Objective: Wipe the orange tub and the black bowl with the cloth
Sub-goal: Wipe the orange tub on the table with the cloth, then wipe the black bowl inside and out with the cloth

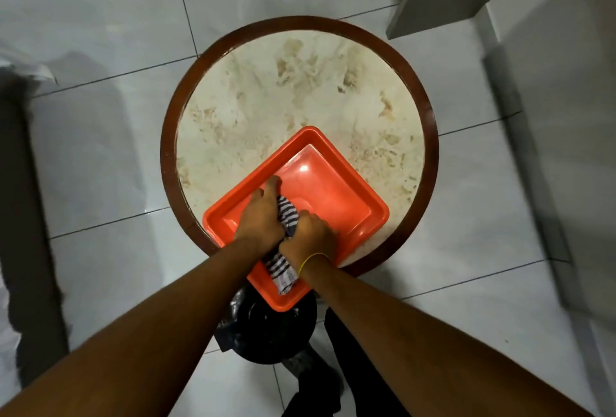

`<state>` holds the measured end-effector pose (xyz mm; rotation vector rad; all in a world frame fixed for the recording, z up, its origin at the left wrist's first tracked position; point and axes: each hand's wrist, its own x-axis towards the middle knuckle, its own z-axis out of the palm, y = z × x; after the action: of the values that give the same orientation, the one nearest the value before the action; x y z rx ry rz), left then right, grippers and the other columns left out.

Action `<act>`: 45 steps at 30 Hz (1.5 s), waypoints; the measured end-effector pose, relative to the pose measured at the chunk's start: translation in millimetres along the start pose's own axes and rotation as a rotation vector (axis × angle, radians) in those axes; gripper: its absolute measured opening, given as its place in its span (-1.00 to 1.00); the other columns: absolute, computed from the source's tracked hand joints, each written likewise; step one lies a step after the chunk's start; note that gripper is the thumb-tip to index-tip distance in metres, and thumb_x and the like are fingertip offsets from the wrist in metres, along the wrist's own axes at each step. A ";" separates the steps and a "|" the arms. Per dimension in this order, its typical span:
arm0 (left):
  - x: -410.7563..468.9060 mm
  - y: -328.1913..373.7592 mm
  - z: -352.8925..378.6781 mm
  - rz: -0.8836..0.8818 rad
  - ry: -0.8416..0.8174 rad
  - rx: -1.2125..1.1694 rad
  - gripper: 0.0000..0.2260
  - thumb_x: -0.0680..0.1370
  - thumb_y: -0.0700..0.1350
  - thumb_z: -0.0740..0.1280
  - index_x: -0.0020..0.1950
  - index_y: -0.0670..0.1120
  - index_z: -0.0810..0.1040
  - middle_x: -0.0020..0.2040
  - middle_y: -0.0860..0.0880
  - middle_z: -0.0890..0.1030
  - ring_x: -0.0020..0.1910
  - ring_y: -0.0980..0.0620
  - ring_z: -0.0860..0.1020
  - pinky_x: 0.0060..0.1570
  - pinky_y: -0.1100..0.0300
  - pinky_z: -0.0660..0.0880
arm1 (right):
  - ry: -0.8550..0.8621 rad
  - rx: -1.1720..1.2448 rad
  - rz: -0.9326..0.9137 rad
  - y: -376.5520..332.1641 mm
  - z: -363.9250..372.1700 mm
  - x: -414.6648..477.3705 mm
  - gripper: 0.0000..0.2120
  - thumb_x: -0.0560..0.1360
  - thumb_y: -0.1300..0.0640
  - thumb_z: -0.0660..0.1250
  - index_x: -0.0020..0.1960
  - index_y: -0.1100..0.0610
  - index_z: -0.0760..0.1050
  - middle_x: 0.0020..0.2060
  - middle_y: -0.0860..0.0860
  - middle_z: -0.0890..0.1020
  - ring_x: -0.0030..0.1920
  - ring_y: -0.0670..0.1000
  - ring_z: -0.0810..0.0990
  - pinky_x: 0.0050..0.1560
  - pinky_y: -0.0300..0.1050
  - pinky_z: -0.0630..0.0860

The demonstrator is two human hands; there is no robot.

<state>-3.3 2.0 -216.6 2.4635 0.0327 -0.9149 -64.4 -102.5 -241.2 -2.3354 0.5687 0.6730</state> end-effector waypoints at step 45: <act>-160.8 -313.7 265.7 -0.632 0.799 -0.564 -0.65 0.66 0.07 0.26 0.42 0.00 0.42 0.40 -0.07 0.58 0.39 -0.10 0.52 0.38 -0.21 0.40 | -0.442 -0.903 -1.251 68.8 263.0 -61.7 -0.37 0.55 -0.07 0.22 0.60 0.03 0.29 0.64 0.05 0.29 0.65 0.19 0.15 0.63 0.34 0.06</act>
<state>-348.7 174.6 -430.5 2.1079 1.2087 -0.0301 -233.1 39.7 -411.6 -2.4869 -1.5659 0.8025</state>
